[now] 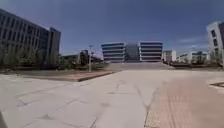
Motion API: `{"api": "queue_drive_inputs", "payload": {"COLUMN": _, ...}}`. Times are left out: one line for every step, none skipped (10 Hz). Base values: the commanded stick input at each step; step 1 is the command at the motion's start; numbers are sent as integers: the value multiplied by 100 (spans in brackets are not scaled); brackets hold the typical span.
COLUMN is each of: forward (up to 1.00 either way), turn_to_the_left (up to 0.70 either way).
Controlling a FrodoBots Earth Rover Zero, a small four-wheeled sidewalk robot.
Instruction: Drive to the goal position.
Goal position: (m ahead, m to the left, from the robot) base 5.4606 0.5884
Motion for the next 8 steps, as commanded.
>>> {"api": "queue_drive_inputs", "payload": {"forward": 70, "turn_to_the_left": -5}}
{"api": "queue_drive_inputs", "payload": {"forward": 70, "turn_to_the_left": -5}}
{"api": "queue_drive_inputs", "payload": {"forward": 70, "turn_to_the_left": -21}}
{"api": "queue_drive_inputs", "payload": {"forward": 70, "turn_to_the_left": -25}}
{"api": "queue_drive_inputs", "payload": {"forward": 70, "turn_to_the_left": -24}}
{"api": "queue_drive_inputs", "payload": {"forward": 70, "turn_to_the_left": -24}}
{"api": "queue_drive_inputs", "payload": {"forward": 70, "turn_to_the_left": -15}}
{"api": "queue_drive_inputs", "payload": {"forward": 70, "turn_to_the_left": -5}}
